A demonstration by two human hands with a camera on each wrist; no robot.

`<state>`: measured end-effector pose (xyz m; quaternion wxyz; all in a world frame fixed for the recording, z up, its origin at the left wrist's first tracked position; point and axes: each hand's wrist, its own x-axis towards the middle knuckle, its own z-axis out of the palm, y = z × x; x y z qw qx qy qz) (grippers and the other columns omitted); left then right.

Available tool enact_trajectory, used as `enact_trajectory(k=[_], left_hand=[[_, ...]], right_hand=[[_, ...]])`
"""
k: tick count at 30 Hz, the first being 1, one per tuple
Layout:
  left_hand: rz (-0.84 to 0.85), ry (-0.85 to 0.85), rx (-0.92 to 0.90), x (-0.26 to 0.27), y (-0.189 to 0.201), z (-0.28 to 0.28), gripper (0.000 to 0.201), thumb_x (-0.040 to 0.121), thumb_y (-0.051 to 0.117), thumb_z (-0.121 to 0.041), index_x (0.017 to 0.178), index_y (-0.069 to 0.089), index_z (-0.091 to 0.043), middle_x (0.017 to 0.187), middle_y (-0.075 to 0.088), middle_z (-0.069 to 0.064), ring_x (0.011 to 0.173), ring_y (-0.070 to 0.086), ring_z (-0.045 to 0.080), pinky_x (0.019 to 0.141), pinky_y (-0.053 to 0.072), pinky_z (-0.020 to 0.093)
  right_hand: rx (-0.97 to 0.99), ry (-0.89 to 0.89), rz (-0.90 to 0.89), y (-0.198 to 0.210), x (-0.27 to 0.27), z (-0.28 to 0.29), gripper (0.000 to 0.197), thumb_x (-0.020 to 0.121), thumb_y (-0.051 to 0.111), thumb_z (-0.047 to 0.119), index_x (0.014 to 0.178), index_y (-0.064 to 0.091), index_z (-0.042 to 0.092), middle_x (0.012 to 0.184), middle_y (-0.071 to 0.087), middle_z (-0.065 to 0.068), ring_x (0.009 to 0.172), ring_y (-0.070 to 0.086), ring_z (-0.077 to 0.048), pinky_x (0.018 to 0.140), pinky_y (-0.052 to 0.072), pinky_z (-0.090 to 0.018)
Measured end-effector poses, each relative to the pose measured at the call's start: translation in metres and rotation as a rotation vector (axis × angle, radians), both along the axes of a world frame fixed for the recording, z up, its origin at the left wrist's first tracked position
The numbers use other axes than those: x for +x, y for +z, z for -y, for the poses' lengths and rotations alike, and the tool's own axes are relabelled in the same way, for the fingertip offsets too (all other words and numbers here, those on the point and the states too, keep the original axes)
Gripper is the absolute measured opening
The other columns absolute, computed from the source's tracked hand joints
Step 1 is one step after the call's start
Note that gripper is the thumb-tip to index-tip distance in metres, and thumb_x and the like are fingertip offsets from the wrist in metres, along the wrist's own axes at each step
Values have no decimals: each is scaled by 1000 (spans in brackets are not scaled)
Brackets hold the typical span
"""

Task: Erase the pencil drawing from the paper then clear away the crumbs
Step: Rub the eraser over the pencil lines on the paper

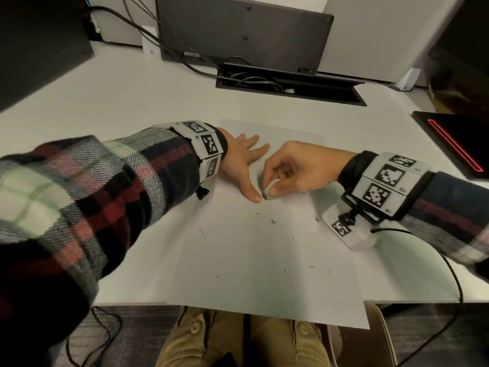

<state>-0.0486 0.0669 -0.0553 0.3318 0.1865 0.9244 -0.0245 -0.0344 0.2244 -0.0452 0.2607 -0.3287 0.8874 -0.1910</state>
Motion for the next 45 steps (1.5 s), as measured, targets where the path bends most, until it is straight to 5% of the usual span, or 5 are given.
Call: enact_trajectory(k=[17, 23, 29, 34, 45], left_hand=[[-1, -3, 7, 1, 1, -2, 115, 68, 64, -66, 145, -17, -38, 152, -29, -5, 140, -25, 19, 114, -5, 49], [-23, 2, 8, 2, 1, -1, 118, 69, 63, -66, 144, -21, -34, 152, -29, -7, 141, -23, 17, 114, -5, 48], [-77, -21, 83, 11, 3, 5, 112, 65, 68, -65, 146, -5, -41, 154, -8, -7, 144, 3, 20, 115, 18, 46], [6, -59, -16, 9, -1, 5, 126, 57, 66, -71, 142, -21, -41, 152, -30, -8, 141, -23, 16, 116, 0, 52], [3, -40, -9, 7, -1, 3, 126, 62, 68, -67, 144, -22, -36, 151, -32, -7, 140, -26, 15, 114, -6, 46]], right_hand=[[13, -11, -192, 2, -8, 6, 5, 80, 70, 14, 85, 70, 13, 66, 60, 10, 54, 51, 7, 54, 37, -5], [-4, -20, 3, 3, 9, -7, 5, 80, 71, 14, 85, 71, 13, 53, 60, 19, 47, 50, 0, 51, 37, -8], [-117, -144, -146, 1, -9, -10, 10, 76, 74, 18, 84, 69, 22, 77, 62, 15, 62, 52, 3, 67, 45, -13], [-105, -100, -144, 0, -9, -3, 14, 75, 75, 18, 89, 71, 16, 76, 61, 9, 61, 51, 7, 64, 43, -9], [-45, 17, 34, -1, 5, 0, 13, 77, 74, 15, 90, 73, 16, 83, 69, -5, 61, 53, 1, 63, 43, -12]])
